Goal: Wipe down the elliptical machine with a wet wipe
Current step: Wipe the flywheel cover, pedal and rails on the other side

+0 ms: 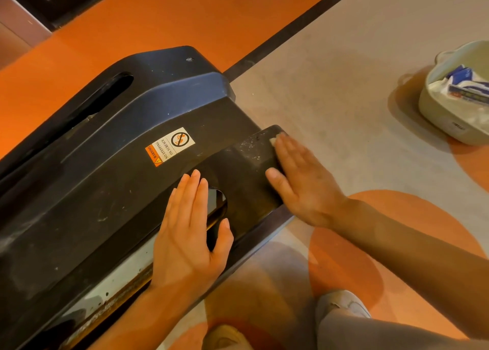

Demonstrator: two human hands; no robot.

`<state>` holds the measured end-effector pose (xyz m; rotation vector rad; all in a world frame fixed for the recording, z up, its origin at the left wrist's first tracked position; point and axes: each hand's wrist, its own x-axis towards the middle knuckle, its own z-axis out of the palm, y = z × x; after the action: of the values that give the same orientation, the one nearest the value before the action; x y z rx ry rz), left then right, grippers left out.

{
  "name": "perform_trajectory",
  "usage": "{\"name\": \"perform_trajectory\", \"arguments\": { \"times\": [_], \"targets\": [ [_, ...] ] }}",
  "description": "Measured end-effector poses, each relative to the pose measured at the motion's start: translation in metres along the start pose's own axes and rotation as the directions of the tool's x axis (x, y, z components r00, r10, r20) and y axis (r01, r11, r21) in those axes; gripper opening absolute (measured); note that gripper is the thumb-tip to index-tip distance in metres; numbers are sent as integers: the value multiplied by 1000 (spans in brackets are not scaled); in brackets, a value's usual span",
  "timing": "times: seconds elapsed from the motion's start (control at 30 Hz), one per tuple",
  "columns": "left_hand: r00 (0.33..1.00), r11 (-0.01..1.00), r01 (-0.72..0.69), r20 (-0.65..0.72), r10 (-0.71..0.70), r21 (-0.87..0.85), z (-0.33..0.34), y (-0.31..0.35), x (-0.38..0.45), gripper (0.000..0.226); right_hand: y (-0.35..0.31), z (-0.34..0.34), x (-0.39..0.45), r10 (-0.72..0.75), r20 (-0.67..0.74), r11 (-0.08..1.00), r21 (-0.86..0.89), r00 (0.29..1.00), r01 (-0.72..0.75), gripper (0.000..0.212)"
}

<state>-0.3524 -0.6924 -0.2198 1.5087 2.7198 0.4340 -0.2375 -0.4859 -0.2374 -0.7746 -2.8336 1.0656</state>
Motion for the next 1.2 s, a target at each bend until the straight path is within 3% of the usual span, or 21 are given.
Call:
{"name": "perform_trajectory", "arguments": {
  "times": [0.13, 0.27, 0.33, 0.4, 0.47, 0.57, 0.63, 0.7, 0.8, 0.87, 1.0, 1.1, 1.2],
  "targets": [
    [1000, 1000, 1, 14, -1, 0, -2, 2, 0, 70, -33, 16, -5, -376, 73, 925, -25, 924, 379, 71],
    [1000, 1000, 8, 29, -8, 6, -4, 1, 0, 70, -18, 12, 1, -468, 82, 883, -4, 880, 470, 64],
    [1000, 1000, 5, 28, -5, 3, -3, -1, 1, 69, -4, 2, 6, -351, 57, 936, 11, 935, 351, 67],
    [1000, 1000, 5, 18, -5, 4, -1, -1, 0, 68, 10, -10, 16, -141, 102, 990, 12, 985, 140, 68],
    [1000, 1000, 6, 11, -6, -4, 0, -1, 0, 67, 18, -18, 31, 34, 201, 999, 17, 979, -39, 77],
    [1000, 1000, 1, 8, -1, -21, 0, -1, 0, 67, 12, -20, 50, 108, 229, 994, 8, 967, -113, 89],
    [1000, 1000, -2, 10, 2, -25, 0, 0, 0, 68, 0, -16, 54, 24, 200, 998, -61, 979, -12, 89],
    [1000, 1000, -7, 5, 7, -29, -1, 0, 0, 68, -18, -12, 50, -172, 203, 980, -67, 964, 189, 84],
    [1000, 999, -9, 9, 9, -53, -2, 0, 1, 70, -43, 1, 36, -447, 248, 883, -30, 860, 468, 72],
    [1000, 999, 2, 18, -1, -54, -3, 1, 1, 72, -47, 9, 31, -521, 242, 840, -27, 819, 542, 68],
    [1000, 999, -23, 17, 24, -30, -4, -1, -1, 68, -24, -1, 32, -442, 206, 895, 42, 873, 444, 65],
    [1000, 999, -12, 25, 13, -35, -3, -3, 0, 68, 7, -13, 39, -237, 158, 971, 7, 959, 238, 70],
    [1000, 999, -11, 18, 11, -41, -2, -2, 0, 67, 23, -20, 48, 26, 224, 1000, -13, 974, -24, 78]
  ]
}}
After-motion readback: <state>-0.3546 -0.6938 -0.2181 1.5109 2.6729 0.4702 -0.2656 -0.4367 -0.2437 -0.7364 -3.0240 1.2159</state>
